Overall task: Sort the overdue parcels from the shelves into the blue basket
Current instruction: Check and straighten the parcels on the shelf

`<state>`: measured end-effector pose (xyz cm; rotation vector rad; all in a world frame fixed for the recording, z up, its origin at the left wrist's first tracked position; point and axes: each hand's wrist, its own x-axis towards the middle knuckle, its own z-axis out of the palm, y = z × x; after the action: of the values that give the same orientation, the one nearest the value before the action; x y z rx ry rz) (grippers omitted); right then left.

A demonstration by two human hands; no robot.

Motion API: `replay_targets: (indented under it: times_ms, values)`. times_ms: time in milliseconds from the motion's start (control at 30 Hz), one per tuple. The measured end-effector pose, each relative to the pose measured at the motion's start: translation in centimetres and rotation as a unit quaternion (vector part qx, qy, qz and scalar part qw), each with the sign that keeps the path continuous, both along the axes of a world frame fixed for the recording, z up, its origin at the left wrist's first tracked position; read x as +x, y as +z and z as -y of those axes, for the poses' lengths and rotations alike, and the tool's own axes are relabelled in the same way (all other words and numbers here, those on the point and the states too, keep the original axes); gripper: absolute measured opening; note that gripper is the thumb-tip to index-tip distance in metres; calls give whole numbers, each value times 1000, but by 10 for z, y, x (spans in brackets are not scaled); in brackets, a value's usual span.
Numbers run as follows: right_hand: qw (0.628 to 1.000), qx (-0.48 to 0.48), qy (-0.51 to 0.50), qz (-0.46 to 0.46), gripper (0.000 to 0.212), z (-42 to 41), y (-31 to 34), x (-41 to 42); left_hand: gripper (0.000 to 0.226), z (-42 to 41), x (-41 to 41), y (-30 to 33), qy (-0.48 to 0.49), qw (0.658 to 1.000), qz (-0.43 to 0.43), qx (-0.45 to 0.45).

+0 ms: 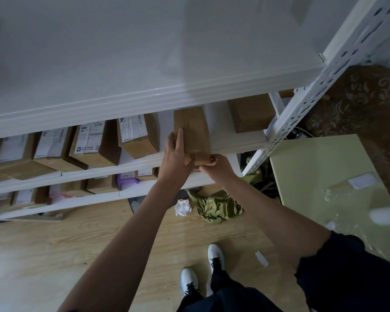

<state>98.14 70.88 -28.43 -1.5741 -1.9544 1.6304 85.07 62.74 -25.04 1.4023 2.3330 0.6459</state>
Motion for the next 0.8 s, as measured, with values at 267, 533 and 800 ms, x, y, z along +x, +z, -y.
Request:
replay_targets:
  times_ms: [267,533,800]
  values:
    - [996,73,42,-35,43,-8,21,11,100,21,-7,-9,72,995,46,43]
    - [973,190,129,-34,57,2,27,24,83,27,-10,-20,87,990,106,24]
    - [966,201,160,7,49,-1,7,18,99,30,-13,-9,93,992,84,16]
